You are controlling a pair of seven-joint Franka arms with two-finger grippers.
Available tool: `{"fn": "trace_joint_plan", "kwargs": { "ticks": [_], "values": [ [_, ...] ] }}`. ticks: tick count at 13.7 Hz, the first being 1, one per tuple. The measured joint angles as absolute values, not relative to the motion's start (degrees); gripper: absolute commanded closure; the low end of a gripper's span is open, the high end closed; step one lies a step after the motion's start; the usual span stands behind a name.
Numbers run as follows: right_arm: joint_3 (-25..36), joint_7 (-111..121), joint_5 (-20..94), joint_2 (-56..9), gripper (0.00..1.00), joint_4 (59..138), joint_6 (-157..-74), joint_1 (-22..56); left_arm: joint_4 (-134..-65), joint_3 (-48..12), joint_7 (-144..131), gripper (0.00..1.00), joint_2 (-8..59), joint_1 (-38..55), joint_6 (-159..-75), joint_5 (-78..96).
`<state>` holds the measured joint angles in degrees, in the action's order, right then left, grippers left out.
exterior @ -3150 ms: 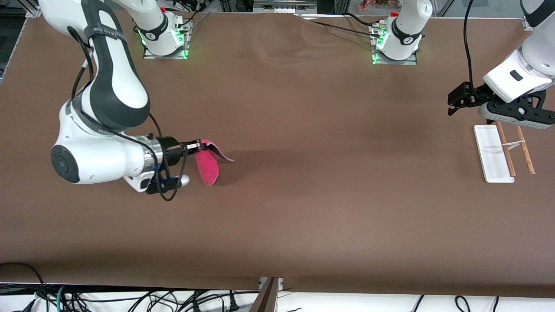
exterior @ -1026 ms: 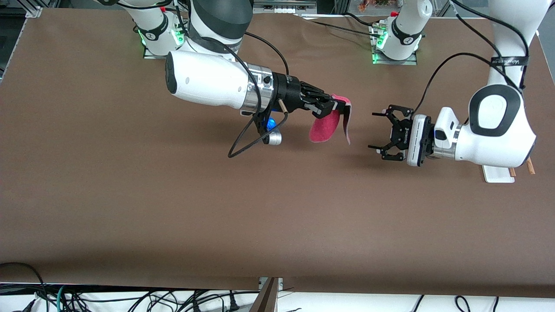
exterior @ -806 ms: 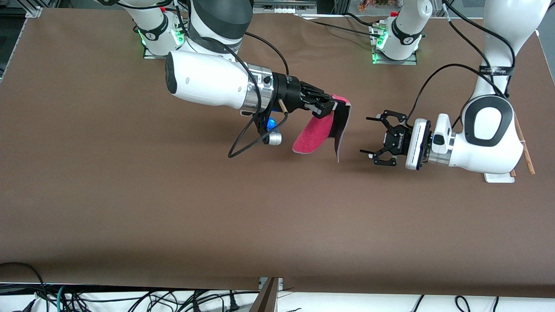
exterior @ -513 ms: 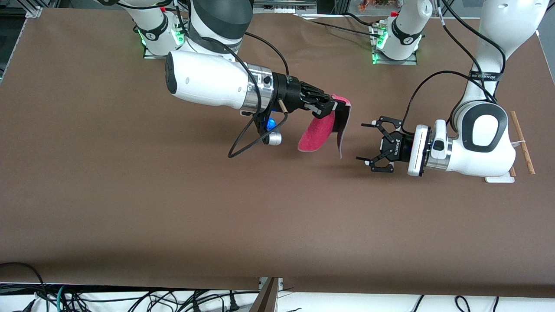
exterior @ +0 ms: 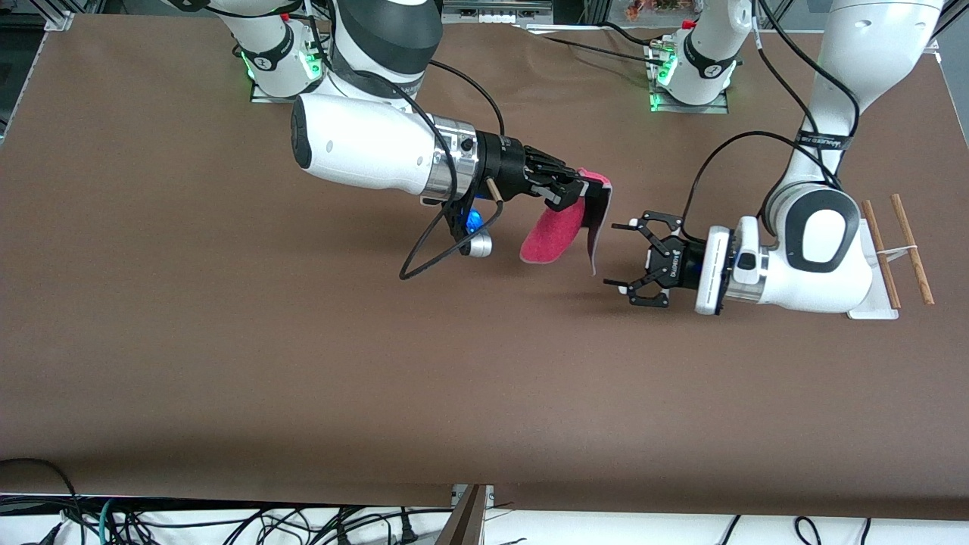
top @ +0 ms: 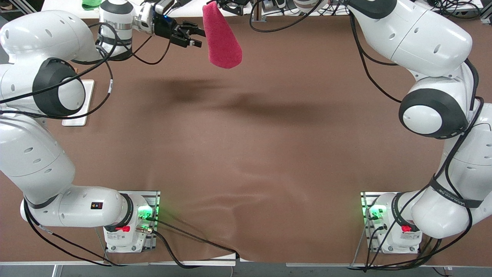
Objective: Pass towel and hang on rack
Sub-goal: 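Move the left gripper to the towel hanging from the right gripper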
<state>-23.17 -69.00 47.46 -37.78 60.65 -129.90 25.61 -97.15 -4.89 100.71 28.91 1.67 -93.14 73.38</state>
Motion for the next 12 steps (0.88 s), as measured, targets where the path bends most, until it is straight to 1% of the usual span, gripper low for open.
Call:
{"fn": "trace_joint_plan", "kwargs": {
  "ticks": [9, 11, 12],
  "values": [
    [-23.2, -69.0, 47.5, -37.8, 1.00, 60.7, -129.9, 25.6, -96.9, -4.8, 100.8, 0.10, 30.3, 2.2, -93.2, 75.7],
    [-23.2, -69.0, 47.5, -37.8, 1.00, 60.7, -129.9, 25.6, -96.8, -4.8, 100.8, 0.22, 30.5, 2.2, -93.2, 75.8],
    [-23.2, -69.0, 47.5, -37.8, 1.00, 60.7, -129.9, 25.6, -96.8, -5.0, 100.9, 0.22, 30.5, 2.2, -93.1, 75.8]
  ]
}}
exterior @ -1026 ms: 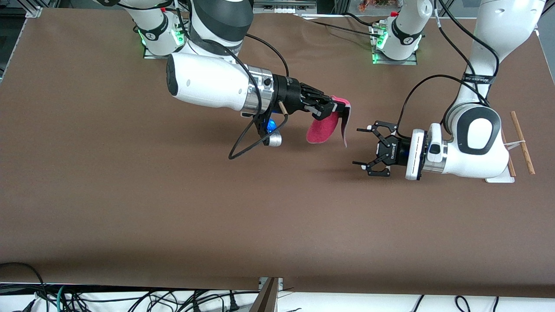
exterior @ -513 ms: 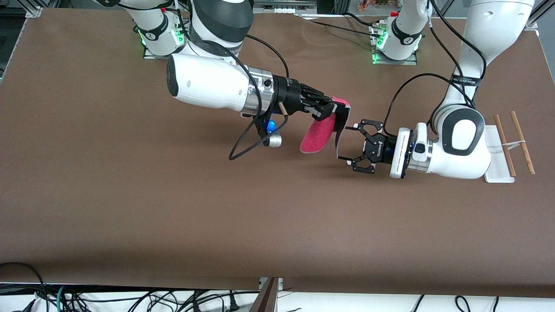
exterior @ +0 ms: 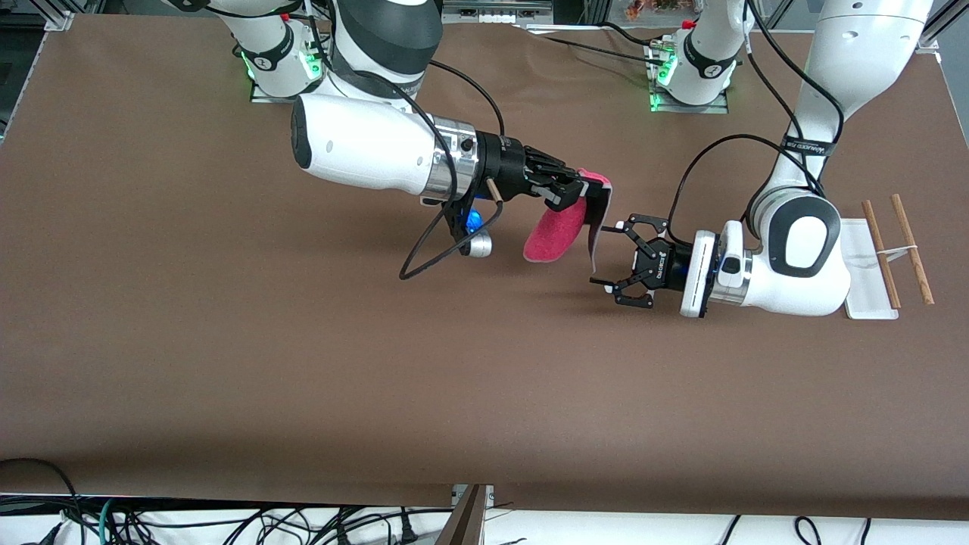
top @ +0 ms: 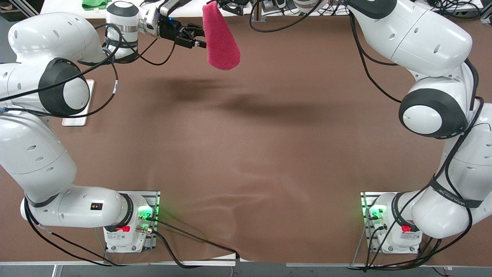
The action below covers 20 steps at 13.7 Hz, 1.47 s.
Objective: Pass towel and hang on rack
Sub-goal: 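Move the left gripper to the towel hanging from the right gripper, then close the left gripper on the towel while the right gripper opens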
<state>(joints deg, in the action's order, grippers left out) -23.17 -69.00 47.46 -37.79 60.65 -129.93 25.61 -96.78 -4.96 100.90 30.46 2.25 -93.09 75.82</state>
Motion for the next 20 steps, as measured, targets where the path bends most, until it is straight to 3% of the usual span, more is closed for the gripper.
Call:
{"fn": "trace_joint_plan", "kwargs": {
  "ticks": [2, 3, 4, 5, 6, 7, 8, 9, 18, 19, 20],
  "values": [
    [-23.2, -69.0, 47.5, -37.8, 1.00, 60.7, -129.9, 25.6, -96.6, -5.8, 101.5, 0.22, 30.5, 2.3, -93.0, 75.9],
    [-23.2, -69.0, 47.5, -37.8, 1.00, 60.7, -129.9, 25.6, -96.5, -6.2, 101.6, 0.30, 30.5, 2.3, -93.0, 76.0],
    [-23.2, -69.0, 47.5, -37.8, 1.00, 60.7, -129.9, 25.6, -96.4, -6.3, 101.7, 0.44, 30.5, 2.3, -93.0, 76.0],
    [-23.2, -69.0, 47.5, -37.8, 1.00, 60.7, -130.0, 25.6, -96.4, -6.3, 101.7, 0.50, 30.5, 2.3, -93.0, 76.0],
    [-23.2, -69.0, 47.5, -37.8, 1.00, 60.7, -130.0, 25.6, -96.4, -6.3, 101.8, 0.62, 30.5, 2.3, -93.0, 76.0],
    [-23.2, -69.0, 47.5, -37.8, 1.00, 60.7, -130.0, 25.6, -96.4, -6.3, 101.8, 0.83, 30.5, 2.3, -93.0, 76.1],
    [-23.2, -69.0, 47.5, -37.8, 1.00, 60.7, -130.0, 25.6, -96.4, -6.3, 102.0, 0.96, 30.5, 2.3, -92.7, 76.1],
    [-23.2, -69.0, 47.5, -37.8, 1.00, 60.7, -130.0, 25.6, -96.4, -6.3, 102.6, 1.00, 30.5, 2.2, -92.3, 76.1],
    [-23.1, -69.0, 47.5, -37.8, 0.99, 60.7, -130.0, 25.6, -96.4, -6.2, 103.9, 1.00, 30.5, 1.5, -91.1, 76.1],
    [-23.1, -69.0, 47.5, -37.8, 0.55, 60.7, -130.0, 25.6, -96.4, -6.2, 103.9, 1.00, 30.5, 1.5, -91.1, 76.1],
    [-23.1, -69.0, 47.5, -37.8, 0.33, 60.7, -130.0, 25.6, -96.4, -6.2, 103.9, 1.00, 30.5, 1.5, -91.1, 76.1]
  ]
}}
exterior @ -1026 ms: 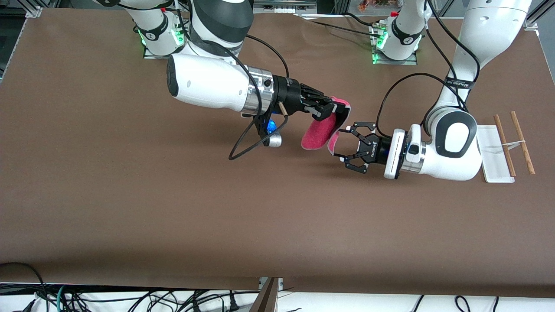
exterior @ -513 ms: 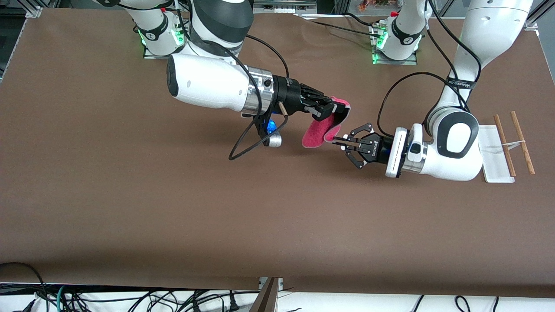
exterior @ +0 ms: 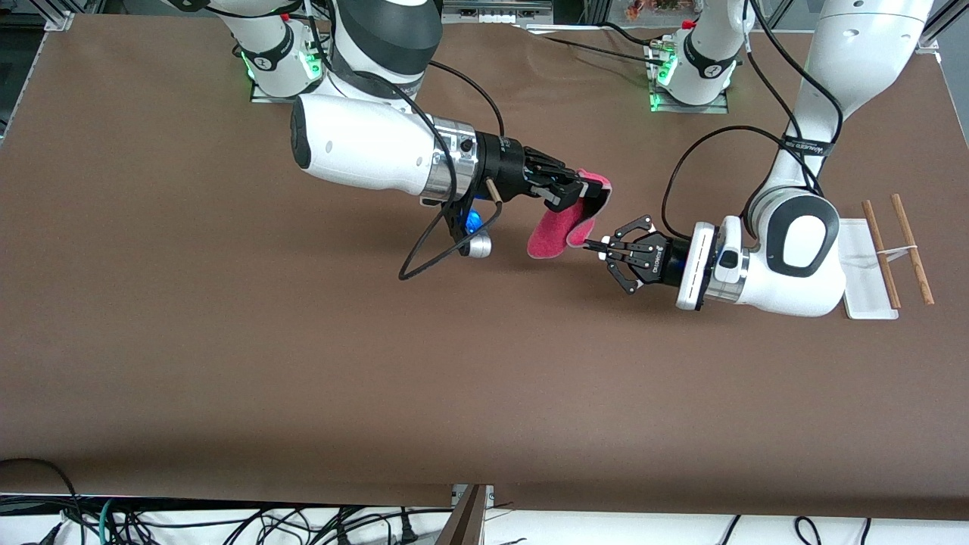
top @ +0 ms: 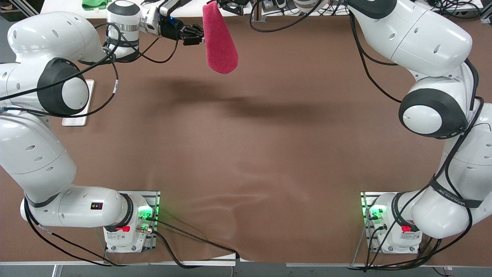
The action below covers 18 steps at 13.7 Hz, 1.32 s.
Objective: Pass towel and hang on rack
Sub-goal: 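Close the left gripper on the towel while the right gripper opens, then carry the towel to the rack while the right gripper withdraws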
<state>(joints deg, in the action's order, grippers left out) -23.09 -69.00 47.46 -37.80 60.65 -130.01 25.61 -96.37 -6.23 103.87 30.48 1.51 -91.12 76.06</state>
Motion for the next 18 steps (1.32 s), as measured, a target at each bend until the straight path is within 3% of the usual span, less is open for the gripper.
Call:
{"fn": "trace_joint_plan", "kwargs": {
  "ticks": [1, 2, 10, 13, 18],
  "values": [
    [-23.1, -69.0, 47.5, -37.8, 0.08, 60.6, -130.0, 25.6, -96.4, -6.2, 103.9, 1.00, 30.5, 1.5, -91.1, 76.1],
    [-23.0, -69.0, 47.5, -37.8, 0.00, 60.7, -130.0, 25.6, -96.3, -6.2, 103.9, 1.00, 30.5, 1.4, -91.1, 76.1],
    [-22.3, -68.9, 45.3, -37.7, 0.00, 60.5, -128.5, 22.7, -94.3, -5.2, 102.6, 1.00, 30.0, -0.6, -90.4, 74.0],
    [-22.2, -67.7, 40.4, -37.5, 0.00, 60.4, -122.3, 19.7, -91.5, -5.1, 97.9, 1.00, 28.6, -3.8, -89.3, 66.6],
    [-20.2, -57.5, 38.5, -35.2, 0.00, 60.4, -105.2, 12.8, -82.8, -4.6, 90.5, 1.00, 27.8, -12.5, -80.2, 44.7]
  ]
}}
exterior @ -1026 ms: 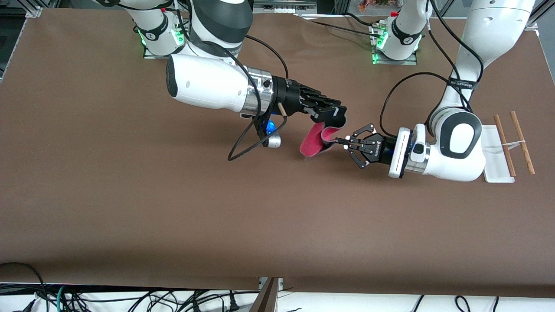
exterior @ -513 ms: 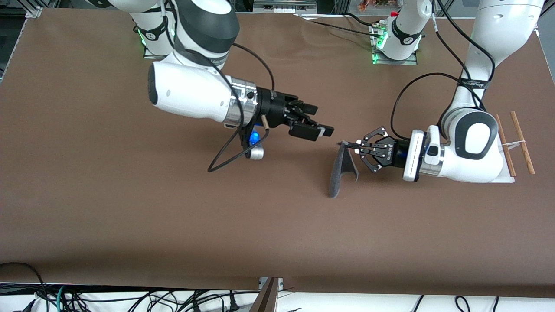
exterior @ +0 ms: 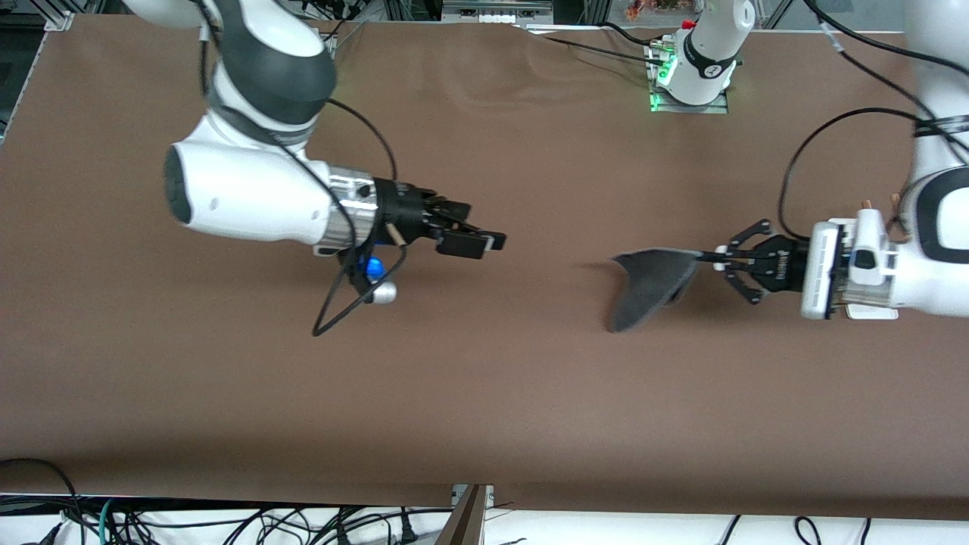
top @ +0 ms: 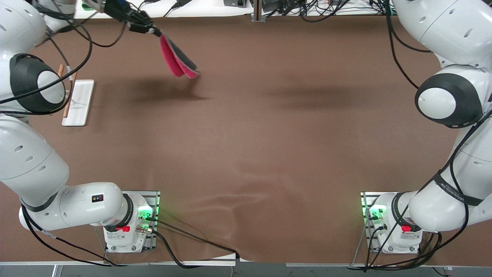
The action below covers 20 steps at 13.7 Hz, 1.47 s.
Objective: Pass towel and hang on rack
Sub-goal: 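Carry the towel to the rack while the right gripper withdraws, then lower the towel over the rack dowel and open the left gripper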
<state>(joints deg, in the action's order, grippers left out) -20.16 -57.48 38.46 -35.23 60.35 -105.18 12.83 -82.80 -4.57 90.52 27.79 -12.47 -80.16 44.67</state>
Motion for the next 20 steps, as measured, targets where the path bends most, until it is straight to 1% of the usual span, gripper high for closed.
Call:
{"fn": "trace_joint_plan", "kwargs": {
  "ticks": [2, 4, 6, 8, 11, 12, 15, 18, 20],
  "values": [
    [-16.3, -52.4, 37.8, -32.5, 0.00, 61.7, -98.9, 11.5, -80.2, -4.4, 88.1, 1.00, 27.8, -16.2, -76.8, 37.7],
    [-11.6, -46.5, 37.3, -27.2, 0.00, 66.8, -94.6, 11.5, -76.1, -3.6, 86.0, 1.00, 27.8, -18.4, -74.7, 30.3],
    [-6.4, -40.6, 36.1, -22.1, 0.00, 71.2, -89.3, 11.5, -72.8, -0.9, 85.2, 1.00, 27.7, -20.0, -74.1, 25.2],
    [-1.8, -32.9, 29.8, -18.5, 0.00, 73.7, -85.1, 11.3, -71.9, 1.5, 85.2, 1.00, 27.7, -22.5, -73.8, 20.9],
    [1.2, -19.8, 17.6, -14.6, 0.00, 77.7, -83.9, 11.2, -70.8, 3.3, 85.5, 1.00, 27.8, -25.8, -74.5, 12.8],
    [1.6, -16.4, 13.9, -13.8, 0.00, 78.7, -83.9, 11.2, -70.6, 4.0, 85.8, 1.00, 27.9, -26.3, -76.2, 9.9],
    [2.1, -10.1, 4.7, -12.7, 0.00, 80.2, -84.0, 11.2, -70.6, 5.4, 88.3, 1.00, 29.9, -28.0, -85.2, 3.4],
    [3.3, -7.4, 2.5, -12.6, 0.00, 80.6, -84.0, 11.2, -70.6, 5.9, 89.6, 1.00, 33.7, -30.6, -91.6, -1.8],
    [4.0, -6.9, 2.3, -11.1, 0.00, 82.9, -85.0, 11.2, -70.6, 5.9, 90.1, 1.00, 35.7, -31.1, -96.6, -4.7]
  ]
}}
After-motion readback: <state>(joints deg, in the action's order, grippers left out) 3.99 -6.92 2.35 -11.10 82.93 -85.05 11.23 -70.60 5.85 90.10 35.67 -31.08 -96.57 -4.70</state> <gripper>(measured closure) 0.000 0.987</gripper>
